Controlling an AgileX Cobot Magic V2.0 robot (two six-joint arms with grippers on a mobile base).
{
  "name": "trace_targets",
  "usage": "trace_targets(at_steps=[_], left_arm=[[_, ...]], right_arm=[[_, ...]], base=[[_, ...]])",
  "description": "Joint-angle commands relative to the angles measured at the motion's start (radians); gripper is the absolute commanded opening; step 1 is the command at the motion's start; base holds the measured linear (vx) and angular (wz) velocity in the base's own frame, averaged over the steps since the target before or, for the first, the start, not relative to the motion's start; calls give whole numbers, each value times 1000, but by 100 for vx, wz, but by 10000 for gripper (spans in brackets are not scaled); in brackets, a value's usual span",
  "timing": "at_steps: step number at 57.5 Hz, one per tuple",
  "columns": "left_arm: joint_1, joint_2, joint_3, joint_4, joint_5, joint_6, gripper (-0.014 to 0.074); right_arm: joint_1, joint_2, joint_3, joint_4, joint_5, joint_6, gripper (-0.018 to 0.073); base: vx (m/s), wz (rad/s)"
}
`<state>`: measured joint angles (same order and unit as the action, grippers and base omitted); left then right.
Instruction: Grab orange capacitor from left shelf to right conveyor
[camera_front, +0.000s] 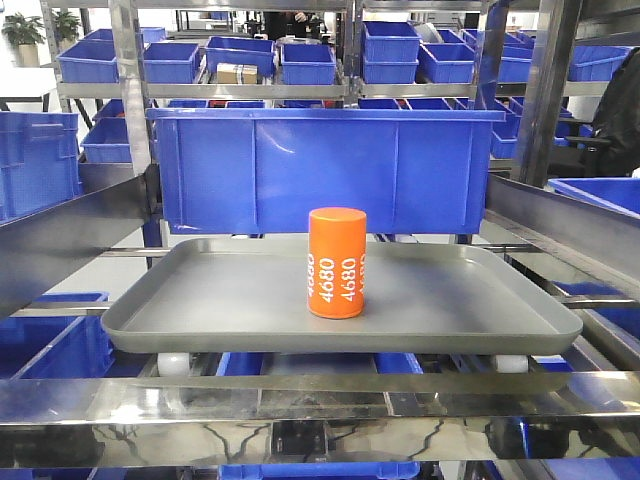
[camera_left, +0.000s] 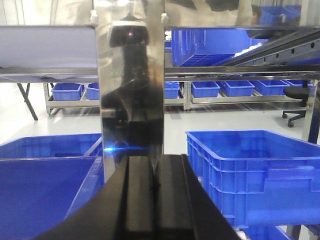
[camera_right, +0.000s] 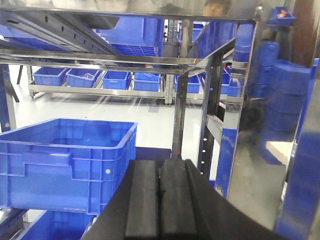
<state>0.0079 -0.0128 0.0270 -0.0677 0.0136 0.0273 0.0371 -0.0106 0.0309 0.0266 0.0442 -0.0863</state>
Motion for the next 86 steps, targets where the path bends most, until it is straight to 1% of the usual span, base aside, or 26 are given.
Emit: trace_targets(at_steps=[1, 26, 28, 32, 36, 41, 47, 58, 62, 63, 66, 73, 76, 81, 86], left_arm=[[-9, -12, 32, -6, -82, -1, -6], [-9, -12, 32, -6, -82, -1, -6], [-9, -12, 32, -6, -82, -1, -6], [-9, -12, 32, -6, -82, -1, -6], [-9, -12, 32, -6, -82, -1, -6], [-9, -12, 32, -6, -82, -1, -6], [-9, -12, 32, -6, -82, -1, -6], [-9, -12, 32, -6, -82, -1, -6], [-9, -12, 32, -6, -82, -1, -6], [-9, -12, 32, -6, -82, -1, -6], [-9, -12, 32, -6, -82, -1, -6], [-9, -12, 32, -6, -82, -1, -6], [-9, -12, 32, -6, -82, -1, -6], [-9, -12, 32, -6, -82, -1, -6], [-9, -12, 32, -6, -82, -1, -6]], right_arm=[[-5, -10, 6, -5, -79, -10, -8], [-5, -10, 6, -5, -79, -10, -8], [-5, -10, 6, -6, -87, -12, -8], [-5, -10, 3, -6, -144, -15, -8], [-5, -10, -22, -1, -175, -10, -8], [-5, -10, -95, 0, -157, -10, -8], [-5, -10, -217, -1, -69, -11, -8], [-5, 48, -490, -27, 206, -63, -8], [-5, 100, -584, -27, 308, -69, -8], [-5, 117, -623, -27, 352, -69, -8], [-5, 156, -683, -18, 412, -66, -8], [-5, 213, -759, 11, 471, -49, -8], [-5, 224, -765, 28, 480, -44, -8], [-5, 240, -765, 26, 489, -44, -3], [-5, 275, -789, 26, 535, -51, 36]], base=[[0, 0], [0, 0], [0, 0], [0, 0], [0, 0], [0, 0], [0, 0], [0, 0], [0, 0], [0, 0], [0, 0], [0, 0], [0, 0], [0, 0], [0, 0]])
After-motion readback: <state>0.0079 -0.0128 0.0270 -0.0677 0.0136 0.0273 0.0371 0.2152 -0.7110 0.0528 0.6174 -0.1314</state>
